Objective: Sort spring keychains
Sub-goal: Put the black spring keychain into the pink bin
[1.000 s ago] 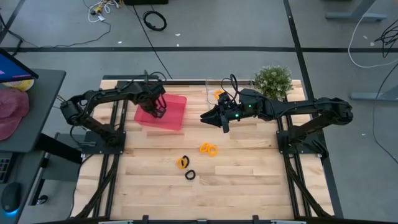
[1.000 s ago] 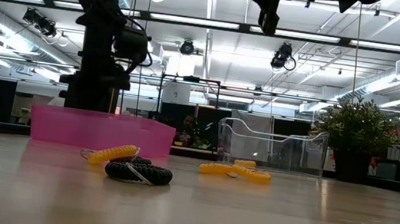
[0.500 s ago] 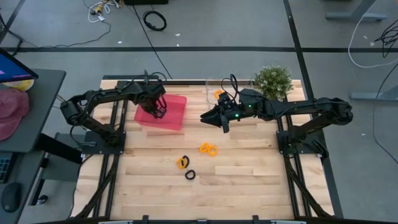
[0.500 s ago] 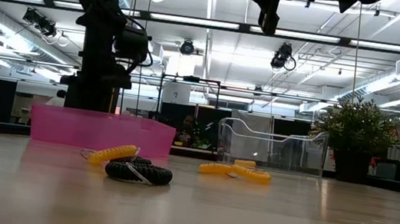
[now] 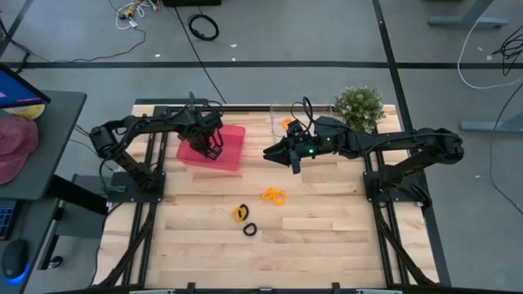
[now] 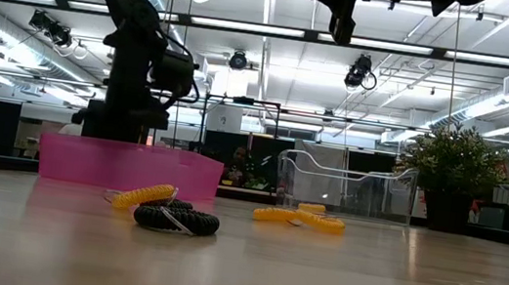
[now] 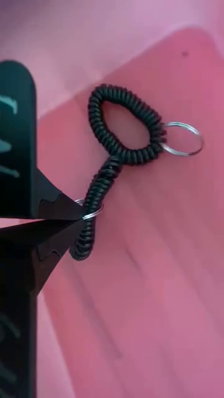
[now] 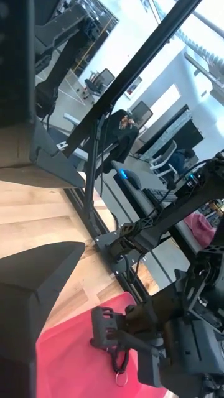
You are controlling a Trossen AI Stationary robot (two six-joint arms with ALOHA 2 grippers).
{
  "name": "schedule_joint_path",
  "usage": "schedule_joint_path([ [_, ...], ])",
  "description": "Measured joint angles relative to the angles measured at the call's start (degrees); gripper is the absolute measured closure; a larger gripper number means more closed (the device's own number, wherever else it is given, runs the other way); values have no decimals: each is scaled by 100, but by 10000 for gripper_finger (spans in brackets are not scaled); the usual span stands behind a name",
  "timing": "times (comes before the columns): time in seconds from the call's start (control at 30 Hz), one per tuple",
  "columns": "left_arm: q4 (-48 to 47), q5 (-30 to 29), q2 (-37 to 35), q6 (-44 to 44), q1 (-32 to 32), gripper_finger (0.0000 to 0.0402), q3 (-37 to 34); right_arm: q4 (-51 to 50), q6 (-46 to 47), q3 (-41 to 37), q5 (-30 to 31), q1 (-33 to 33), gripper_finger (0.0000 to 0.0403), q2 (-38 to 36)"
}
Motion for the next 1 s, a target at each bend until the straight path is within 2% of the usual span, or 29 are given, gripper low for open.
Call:
schedule_joint_path([
  [0.53, 527, -382, 12, 109, 0, 401, -1, -3, -85, 0, 0, 0, 250, 0],
  [0.77, 531, -209, 295, 197, -48, 402, -1, -3, -85, 0, 2, 0, 250, 0],
  [1.0, 610, -311, 442, 196, -247, 402, 7, -5, -78, 0, 2, 1, 250, 0],
])
